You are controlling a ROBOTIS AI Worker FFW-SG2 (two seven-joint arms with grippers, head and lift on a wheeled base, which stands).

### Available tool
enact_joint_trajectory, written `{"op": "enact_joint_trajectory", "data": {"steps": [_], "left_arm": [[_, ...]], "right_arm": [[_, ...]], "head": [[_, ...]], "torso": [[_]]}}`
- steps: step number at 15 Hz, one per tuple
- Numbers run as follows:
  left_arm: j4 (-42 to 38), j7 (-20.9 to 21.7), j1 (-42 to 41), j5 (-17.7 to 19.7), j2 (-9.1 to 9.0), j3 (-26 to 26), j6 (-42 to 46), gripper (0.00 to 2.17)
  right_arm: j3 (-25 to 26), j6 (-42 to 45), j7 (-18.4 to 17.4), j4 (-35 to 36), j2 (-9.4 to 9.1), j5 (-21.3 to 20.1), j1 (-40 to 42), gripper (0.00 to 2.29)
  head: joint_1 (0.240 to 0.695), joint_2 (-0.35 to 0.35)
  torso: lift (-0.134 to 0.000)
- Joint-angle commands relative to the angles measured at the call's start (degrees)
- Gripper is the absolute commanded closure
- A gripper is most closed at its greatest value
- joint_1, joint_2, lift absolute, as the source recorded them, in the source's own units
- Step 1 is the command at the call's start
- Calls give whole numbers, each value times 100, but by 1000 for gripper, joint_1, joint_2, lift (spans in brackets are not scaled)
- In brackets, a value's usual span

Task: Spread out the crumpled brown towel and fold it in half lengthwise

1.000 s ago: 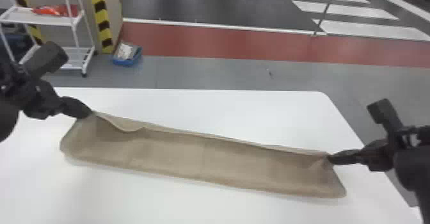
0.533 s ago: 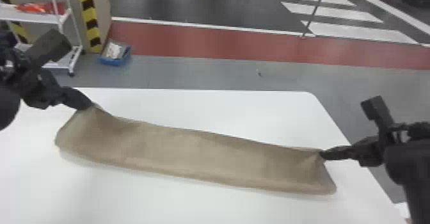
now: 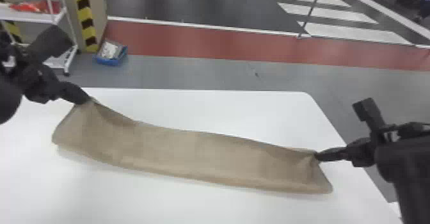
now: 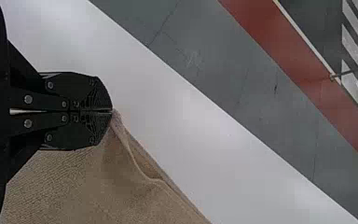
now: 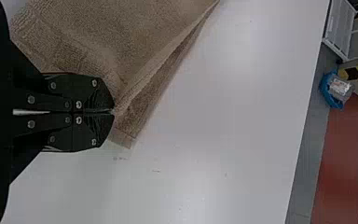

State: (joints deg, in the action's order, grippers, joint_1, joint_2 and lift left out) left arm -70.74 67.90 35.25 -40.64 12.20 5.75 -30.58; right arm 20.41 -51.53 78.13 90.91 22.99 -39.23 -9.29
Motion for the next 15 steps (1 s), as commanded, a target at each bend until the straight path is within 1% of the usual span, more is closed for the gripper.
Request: {"op": "enact_joint_trajectory", "data": {"steps": [1,3,5,9,12,13,15], "left_arm": [[201,-128,105,-23,2,14,3,1544],[359,-215,105,-49,-7,84,21,1544],[561,-409,131,-181,-34,146,91,1544],[579,-488,157,-75,-25,76,91,1544],[579,-716,148,-14,-34,49,91,1541],[561,-883,87,48,-34,32,91,1443],[421,-1173,-45,180,-34,-21,91,282]], "right_arm": [[15,59,19,-117,21,-67,-3,1629],[7,95,19,-170,12,-93,6,1629],[7,95,19,-170,3,-93,32,1629],[24,130,19,-170,3,-120,50,1629],[42,112,19,-161,-14,-93,50,1629],[51,112,19,-161,-14,-93,50,1629],[59,112,19,-161,-5,-93,50,1629]], "head": [[695,-232],[695,-229],[695,-229],[695,-224],[695,-223],[695,-221],[695,-216]], "torso": [[-124],[-124],[-124],[-124],[-124],[-124],[-124]]}}
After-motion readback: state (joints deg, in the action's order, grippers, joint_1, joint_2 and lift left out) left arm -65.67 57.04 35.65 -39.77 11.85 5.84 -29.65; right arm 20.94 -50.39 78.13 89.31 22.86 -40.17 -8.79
